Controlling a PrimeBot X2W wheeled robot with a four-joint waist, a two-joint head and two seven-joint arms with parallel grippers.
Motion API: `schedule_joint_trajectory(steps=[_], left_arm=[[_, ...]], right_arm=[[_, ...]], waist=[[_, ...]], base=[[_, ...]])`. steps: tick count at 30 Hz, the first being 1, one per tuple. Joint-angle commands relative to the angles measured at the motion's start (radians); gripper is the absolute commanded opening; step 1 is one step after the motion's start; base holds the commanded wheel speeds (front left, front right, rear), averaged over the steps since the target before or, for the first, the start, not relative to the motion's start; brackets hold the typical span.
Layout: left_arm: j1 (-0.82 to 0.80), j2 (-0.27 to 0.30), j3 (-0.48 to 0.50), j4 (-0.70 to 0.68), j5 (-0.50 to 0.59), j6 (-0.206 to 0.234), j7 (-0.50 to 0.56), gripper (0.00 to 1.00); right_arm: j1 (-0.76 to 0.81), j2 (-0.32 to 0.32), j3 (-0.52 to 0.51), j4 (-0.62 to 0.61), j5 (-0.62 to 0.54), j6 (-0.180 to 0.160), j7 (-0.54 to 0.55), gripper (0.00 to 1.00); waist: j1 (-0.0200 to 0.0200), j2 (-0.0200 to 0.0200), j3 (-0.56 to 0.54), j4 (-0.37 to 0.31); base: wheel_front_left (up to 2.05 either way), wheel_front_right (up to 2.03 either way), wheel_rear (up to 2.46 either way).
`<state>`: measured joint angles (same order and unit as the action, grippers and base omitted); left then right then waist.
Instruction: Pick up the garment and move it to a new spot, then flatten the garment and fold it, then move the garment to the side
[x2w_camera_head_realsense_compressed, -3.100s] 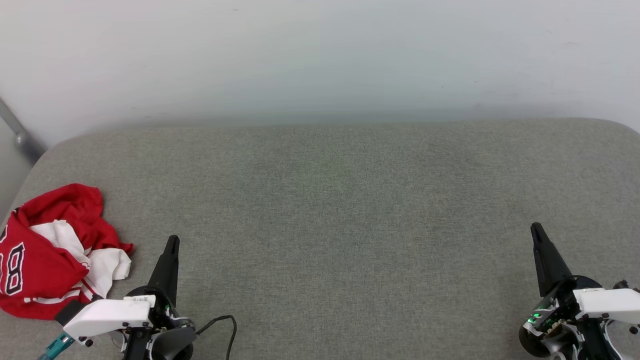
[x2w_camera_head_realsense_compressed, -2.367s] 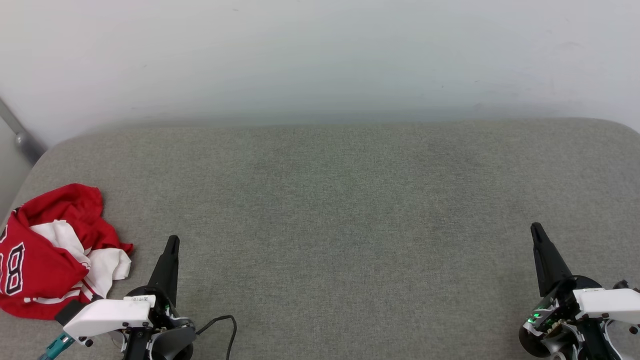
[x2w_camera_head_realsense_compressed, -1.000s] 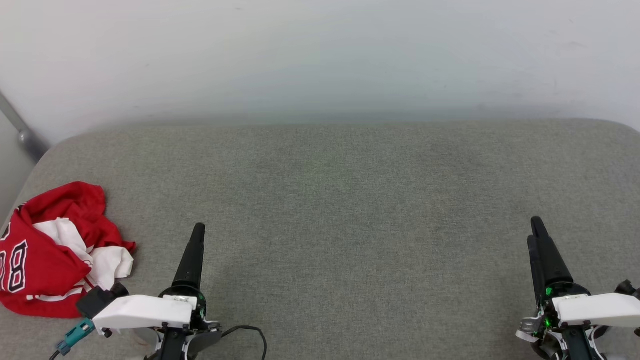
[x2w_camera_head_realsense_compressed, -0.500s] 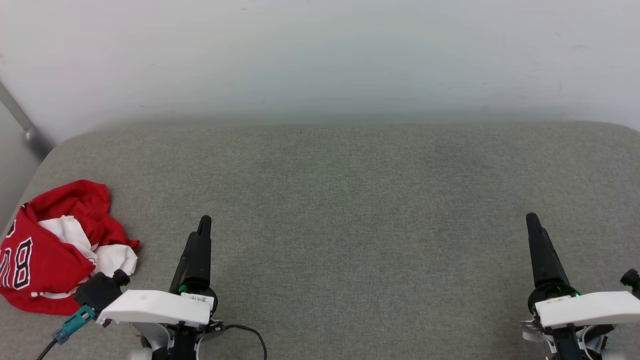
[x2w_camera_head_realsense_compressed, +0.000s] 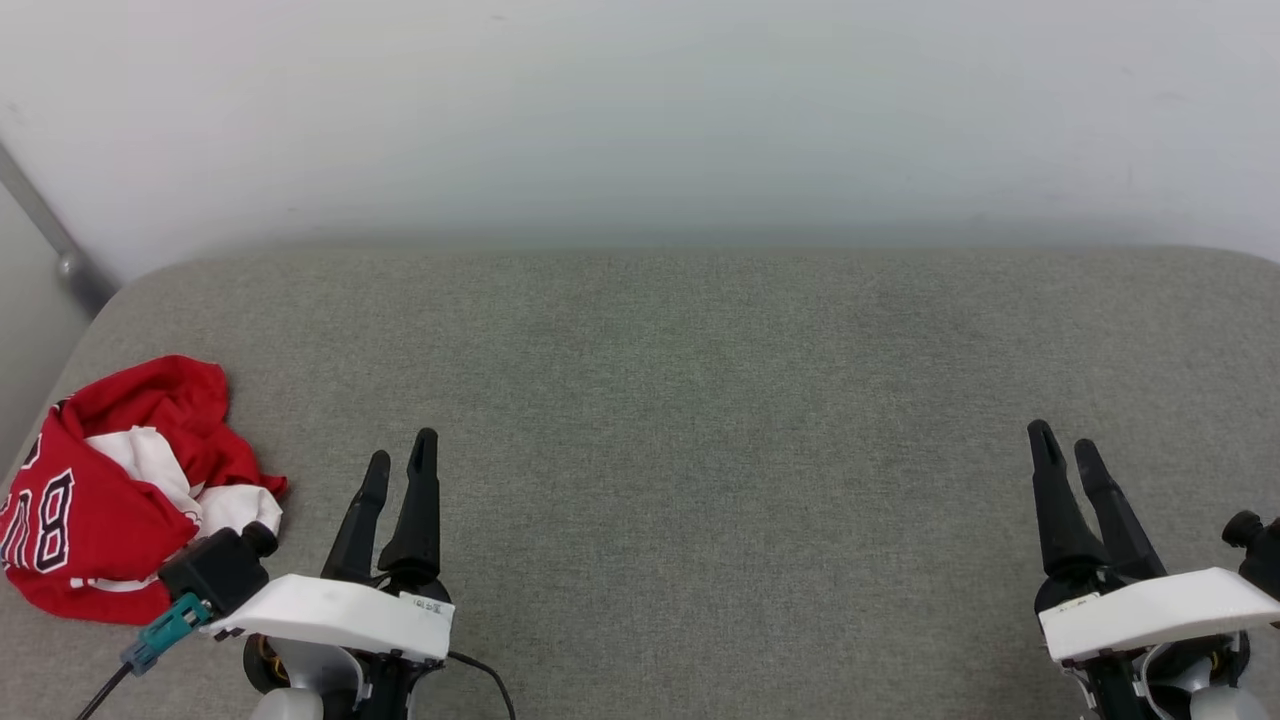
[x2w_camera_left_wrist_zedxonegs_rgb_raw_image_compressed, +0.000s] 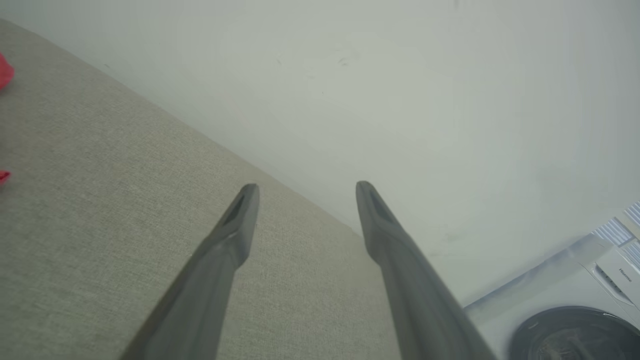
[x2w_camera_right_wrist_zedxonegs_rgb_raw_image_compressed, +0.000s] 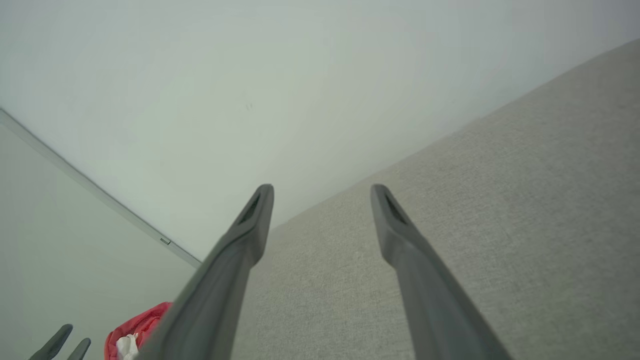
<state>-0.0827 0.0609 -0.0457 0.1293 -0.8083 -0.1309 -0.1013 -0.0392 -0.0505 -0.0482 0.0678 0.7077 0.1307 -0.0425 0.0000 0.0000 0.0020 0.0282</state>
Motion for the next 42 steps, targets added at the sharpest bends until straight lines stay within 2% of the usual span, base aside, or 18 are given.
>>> schedule_joint_trajectory(steps=[1, 25, 42], left_arm=[[-0.005, 0.012, -0.007, -0.012, 0.039, 0.000, -0.010, 1.00], [-0.024, 0.036, -0.054, 0.015, 0.320, 0.000, -0.072, 1.00], [-0.035, 0.047, -0.074, 0.052, 0.484, 0.000, -0.110, 1.00]], right_arm=[[-0.004, 0.000, 0.000, -0.020, -0.037, 0.000, 0.003, 1.00], [0.011, 0.000, -0.014, -0.058, -0.320, 0.000, 0.008, 1.00], [0.037, 0.000, -0.041, -0.066, -0.457, 0.000, 0.013, 1.00]], waist=[[0.0000, 0.0000, 0.000, 0.001], [0.0000, 0.0000, -0.001, 0.013], [0.0000, 0.0000, -0.002, 0.014]], base=[[0.00, 0.00, 0.00], [0.00, 0.00, 0.00], [0.00, 0.00, 0.00]])
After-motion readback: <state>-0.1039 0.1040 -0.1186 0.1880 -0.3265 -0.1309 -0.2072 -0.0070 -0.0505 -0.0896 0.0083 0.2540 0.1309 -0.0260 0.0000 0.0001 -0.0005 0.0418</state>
